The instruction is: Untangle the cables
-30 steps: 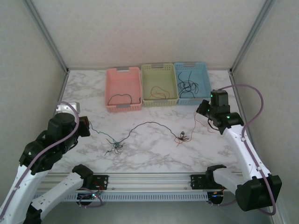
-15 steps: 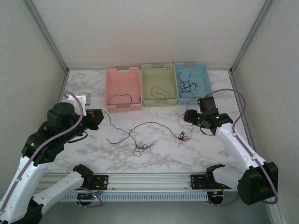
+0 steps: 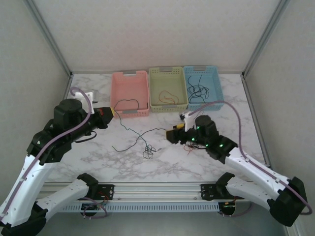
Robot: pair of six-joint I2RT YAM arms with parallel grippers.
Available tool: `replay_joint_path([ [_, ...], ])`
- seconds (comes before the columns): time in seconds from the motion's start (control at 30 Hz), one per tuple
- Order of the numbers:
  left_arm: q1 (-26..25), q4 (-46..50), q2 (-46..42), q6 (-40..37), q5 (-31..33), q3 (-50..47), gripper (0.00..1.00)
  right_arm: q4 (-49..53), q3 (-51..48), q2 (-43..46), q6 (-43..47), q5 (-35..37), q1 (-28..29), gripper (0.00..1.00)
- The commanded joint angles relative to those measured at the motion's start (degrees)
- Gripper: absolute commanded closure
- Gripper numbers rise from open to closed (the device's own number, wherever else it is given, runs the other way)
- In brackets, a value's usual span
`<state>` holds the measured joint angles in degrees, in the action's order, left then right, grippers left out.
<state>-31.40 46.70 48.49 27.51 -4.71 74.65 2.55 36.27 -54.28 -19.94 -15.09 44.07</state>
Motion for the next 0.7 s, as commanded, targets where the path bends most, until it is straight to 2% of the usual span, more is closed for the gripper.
replay_joint_path([
  [0.0, 0.2, -1.48, -0.07, 1.05, -1.27, 2.16, 1.0, -14.72, -4.96, -1.38, 5.38, -1.65, 5.97, 0.34],
  [0.1, 0.2, -1.66, -0.15, 1.15, -1.35, 2.42, 1.0, -19.56, -7.16, -3.15, 7.37, -1.7, 8.82, 0.34],
  [0.3, 0.2, -1.8, 0.11, 1.54, -1.79, 2.71, 1.0, -23.08, -6.93, -7.58, 8.85, -3.89, 11.56, 0.33],
  [0.67, 0.2, -1.88, 0.47, 1.55, -1.71, 3.3, 1.0, -25.78, -6.04, -12.2, 9.65, -7.01, 13.02, 0.35],
])
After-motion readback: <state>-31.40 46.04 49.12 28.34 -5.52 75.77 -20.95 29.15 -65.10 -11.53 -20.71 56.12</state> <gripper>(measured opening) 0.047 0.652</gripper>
